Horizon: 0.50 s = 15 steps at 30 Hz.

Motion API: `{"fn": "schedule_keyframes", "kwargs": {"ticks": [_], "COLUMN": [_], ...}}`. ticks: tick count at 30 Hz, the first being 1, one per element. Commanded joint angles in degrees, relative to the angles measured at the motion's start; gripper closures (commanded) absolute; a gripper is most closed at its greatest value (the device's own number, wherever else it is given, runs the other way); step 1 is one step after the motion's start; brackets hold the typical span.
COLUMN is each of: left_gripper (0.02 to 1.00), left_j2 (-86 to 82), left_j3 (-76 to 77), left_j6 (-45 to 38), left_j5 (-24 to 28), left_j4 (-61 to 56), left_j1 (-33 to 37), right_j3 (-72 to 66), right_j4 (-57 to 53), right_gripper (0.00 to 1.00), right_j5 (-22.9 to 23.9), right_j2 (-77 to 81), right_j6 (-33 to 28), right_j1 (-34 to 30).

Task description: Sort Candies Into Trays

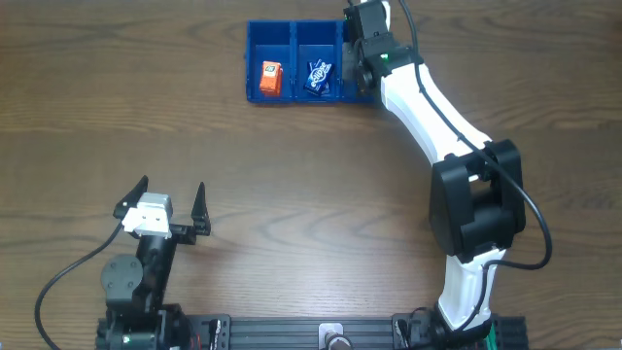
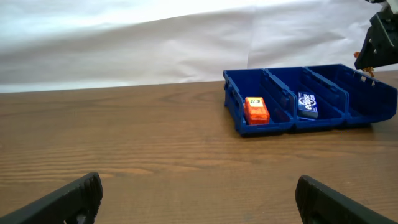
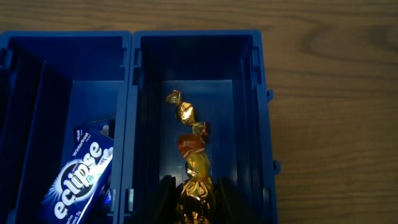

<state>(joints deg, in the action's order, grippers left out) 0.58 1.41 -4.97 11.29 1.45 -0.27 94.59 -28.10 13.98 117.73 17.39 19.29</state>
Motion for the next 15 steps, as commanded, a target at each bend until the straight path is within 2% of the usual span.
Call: {"fn": "schedule_keyframes", "kwargs": {"ticks": [1,2,11,15], "left_gripper": [0.02,0.023,0.02,0.02], "left_j2": [-0.3,-0.3,-0.3,-0.3], "left_j3": [-1.1,-1.1,-1.1,-1.1], "left_j6": [-0.8,-0.8,-0.8,-0.8], "left_j5": [0.8,0.8,0.8,0.8], "left_j4": [1.9,1.9,1.9,1.9], "left_j1": [0.2,0.2,0.2,0.2], "right_j3": [-0.1,-0.1,-0.1,0.0], "right_j4": [-0.7,-0.9,-0.9,-3.5], "right_gripper": [0.187,0.003,0.003,0.003], "right_j5": [1.0,1.0,1.0,1.0], "right_j2": [0.1,0.1,-0.9,-6.1], "right_j6": [0.8,0.8,0.8,0.0], "right_j1": [-0.3,-0.3,-0.3,-0.4]}}
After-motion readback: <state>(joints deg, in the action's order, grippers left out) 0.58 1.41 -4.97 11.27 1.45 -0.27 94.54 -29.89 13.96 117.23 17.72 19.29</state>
